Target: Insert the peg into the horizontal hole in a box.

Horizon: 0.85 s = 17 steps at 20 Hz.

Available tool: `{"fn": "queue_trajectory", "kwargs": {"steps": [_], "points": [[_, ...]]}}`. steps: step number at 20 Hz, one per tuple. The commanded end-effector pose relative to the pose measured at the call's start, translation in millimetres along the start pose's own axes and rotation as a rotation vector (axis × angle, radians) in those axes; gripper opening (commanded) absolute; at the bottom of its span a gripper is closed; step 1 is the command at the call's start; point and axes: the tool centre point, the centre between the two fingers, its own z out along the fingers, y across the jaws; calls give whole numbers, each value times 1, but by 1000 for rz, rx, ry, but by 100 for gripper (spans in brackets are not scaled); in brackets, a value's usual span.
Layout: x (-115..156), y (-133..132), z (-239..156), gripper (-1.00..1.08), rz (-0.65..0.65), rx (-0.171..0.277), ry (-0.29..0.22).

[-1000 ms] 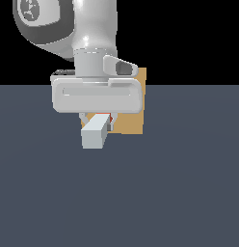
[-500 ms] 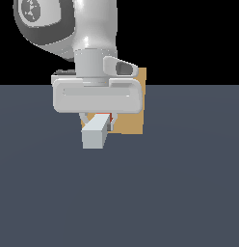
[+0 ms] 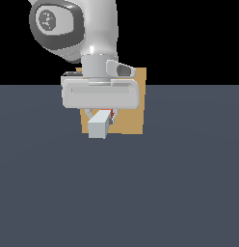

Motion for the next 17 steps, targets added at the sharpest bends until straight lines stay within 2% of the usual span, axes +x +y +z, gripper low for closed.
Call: {"fn": "queue_trajectory", "kwargs": {"steps": [1, 5, 9, 17], "points": [[23, 1, -2, -100, -1, -4, 1], [56, 1, -2, -100, -1, -5, 1], [78, 1, -3, -100, -1, -6, 1], [89, 3, -3, -100, -1, -6, 1]]}}
